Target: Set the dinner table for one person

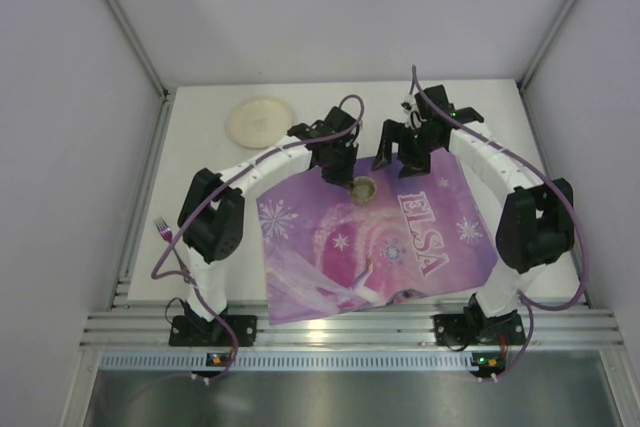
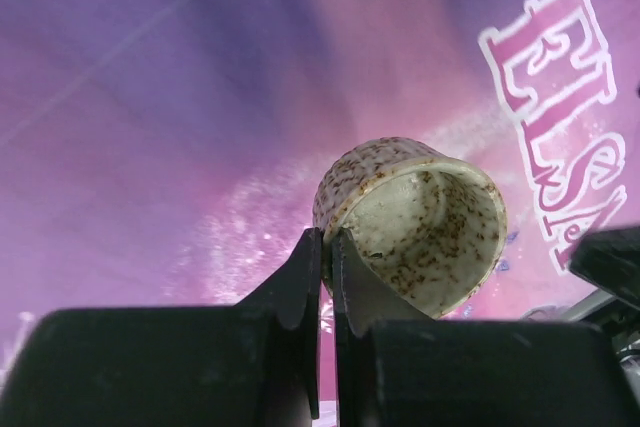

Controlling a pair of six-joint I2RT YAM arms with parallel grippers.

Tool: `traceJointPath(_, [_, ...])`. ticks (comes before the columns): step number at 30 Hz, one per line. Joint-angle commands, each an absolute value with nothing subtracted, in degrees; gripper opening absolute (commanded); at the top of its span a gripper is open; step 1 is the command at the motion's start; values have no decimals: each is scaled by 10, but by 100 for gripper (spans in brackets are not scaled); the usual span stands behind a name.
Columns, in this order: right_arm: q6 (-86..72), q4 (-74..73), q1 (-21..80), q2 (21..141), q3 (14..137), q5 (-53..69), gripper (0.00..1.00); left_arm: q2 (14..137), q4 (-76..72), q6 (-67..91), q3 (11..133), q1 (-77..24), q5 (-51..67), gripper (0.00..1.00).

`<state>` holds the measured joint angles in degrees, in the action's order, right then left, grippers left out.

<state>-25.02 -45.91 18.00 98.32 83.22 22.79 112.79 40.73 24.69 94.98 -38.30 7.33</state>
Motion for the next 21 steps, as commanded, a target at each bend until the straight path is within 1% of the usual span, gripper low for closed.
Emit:
traceJointPath(1, [-236, -472, 192, 973, 823, 178, 79, 1128, 371, 278, 937, -407, 70, 0])
traceJointPath(3, [-231, -475, 196, 976, 806, 161, 74, 1136, 368, 288, 929, -417, 54, 0])
traceJointPath(4, [-229, -476, 197, 978, 802, 156, 69, 1138, 368, 289, 926, -424, 48, 0])
traceJointPath(6, [-224, -477, 204, 982, 785, 145, 67, 1145, 369, 291, 921, -428, 37, 0])
traceJointPath(12, [-223, -468, 228, 987, 756, 133, 65, 1162, 368, 295, 919, -445, 14, 0])
traceJointPath(15, [-230, -454, 237, 989, 746, 140, 65, 1165, 367, 297, 920, -448, 11, 7])
traceJointPath(16, [-231, -445, 240, 989, 744, 141, 65, 1165, 367, 297, 921, -449, 8, 13])
traceJointPath(18, [-234, -434, 246, 995, 736, 152, 65, 1163, 367, 298, 921, -451, 5, 18])
traceJointPath(19, [-237, -424, 249, 997, 732, 156, 65, 1161, 367, 300, 921, -451, 5, 28])
traceJointPath(21, [-245, -412, 251, 1004, 719, 163, 64, 1155, 368, 302, 921, -450, 5, 36])
